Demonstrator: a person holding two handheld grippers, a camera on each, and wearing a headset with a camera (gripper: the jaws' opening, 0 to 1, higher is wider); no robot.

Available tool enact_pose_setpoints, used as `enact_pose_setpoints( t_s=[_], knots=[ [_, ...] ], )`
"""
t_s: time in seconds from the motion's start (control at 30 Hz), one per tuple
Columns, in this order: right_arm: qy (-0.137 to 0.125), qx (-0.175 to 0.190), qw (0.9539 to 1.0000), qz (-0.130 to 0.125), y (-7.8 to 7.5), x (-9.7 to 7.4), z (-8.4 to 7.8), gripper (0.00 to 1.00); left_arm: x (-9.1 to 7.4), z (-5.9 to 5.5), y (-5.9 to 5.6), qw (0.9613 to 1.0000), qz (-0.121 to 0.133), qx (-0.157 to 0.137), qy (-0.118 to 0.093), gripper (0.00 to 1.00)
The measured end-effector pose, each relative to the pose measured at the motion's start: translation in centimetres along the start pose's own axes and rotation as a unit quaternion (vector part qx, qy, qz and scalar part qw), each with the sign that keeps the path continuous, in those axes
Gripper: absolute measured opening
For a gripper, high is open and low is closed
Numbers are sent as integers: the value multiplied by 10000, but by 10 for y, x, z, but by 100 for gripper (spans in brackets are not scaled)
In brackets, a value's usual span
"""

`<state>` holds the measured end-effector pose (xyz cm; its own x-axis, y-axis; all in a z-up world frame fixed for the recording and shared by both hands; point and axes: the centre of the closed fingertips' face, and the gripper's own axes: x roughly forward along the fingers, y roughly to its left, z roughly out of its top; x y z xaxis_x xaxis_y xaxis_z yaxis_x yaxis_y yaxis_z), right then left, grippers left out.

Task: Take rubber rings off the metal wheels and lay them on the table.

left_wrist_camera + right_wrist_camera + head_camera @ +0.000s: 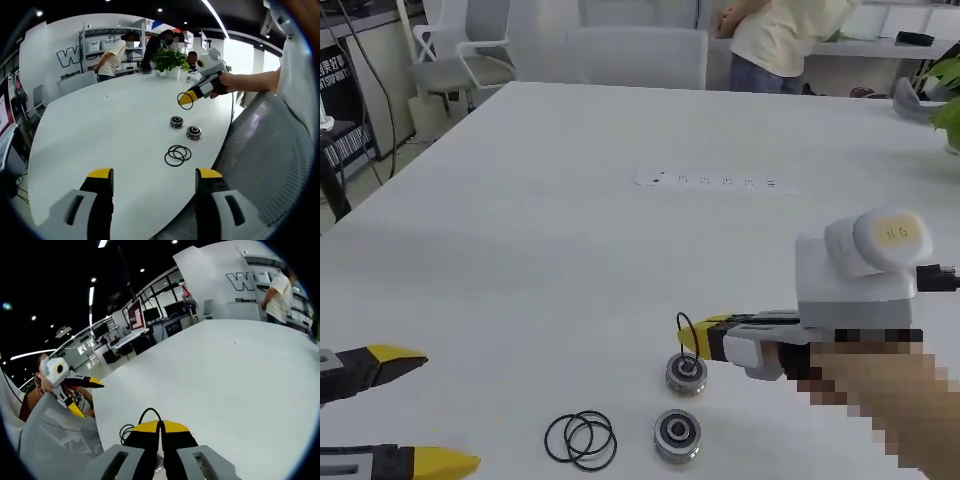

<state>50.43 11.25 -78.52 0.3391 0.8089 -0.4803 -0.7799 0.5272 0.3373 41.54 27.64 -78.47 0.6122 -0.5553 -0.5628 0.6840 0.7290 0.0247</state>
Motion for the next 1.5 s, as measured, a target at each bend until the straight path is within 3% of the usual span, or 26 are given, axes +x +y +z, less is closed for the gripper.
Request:
enact_pose_setpoints(
  t_s=[0.93, 1.5],
  knots=[
    [571, -676, 9959, 169, 22, 17, -22, 0, 2, -5, -6, 10000, -53, -79, 20, 64],
    [786, -660, 9946, 131, 20, 28, -39, 0, 2, -6, -7, 9999, -63, -110, 27, 64]
  ],
)
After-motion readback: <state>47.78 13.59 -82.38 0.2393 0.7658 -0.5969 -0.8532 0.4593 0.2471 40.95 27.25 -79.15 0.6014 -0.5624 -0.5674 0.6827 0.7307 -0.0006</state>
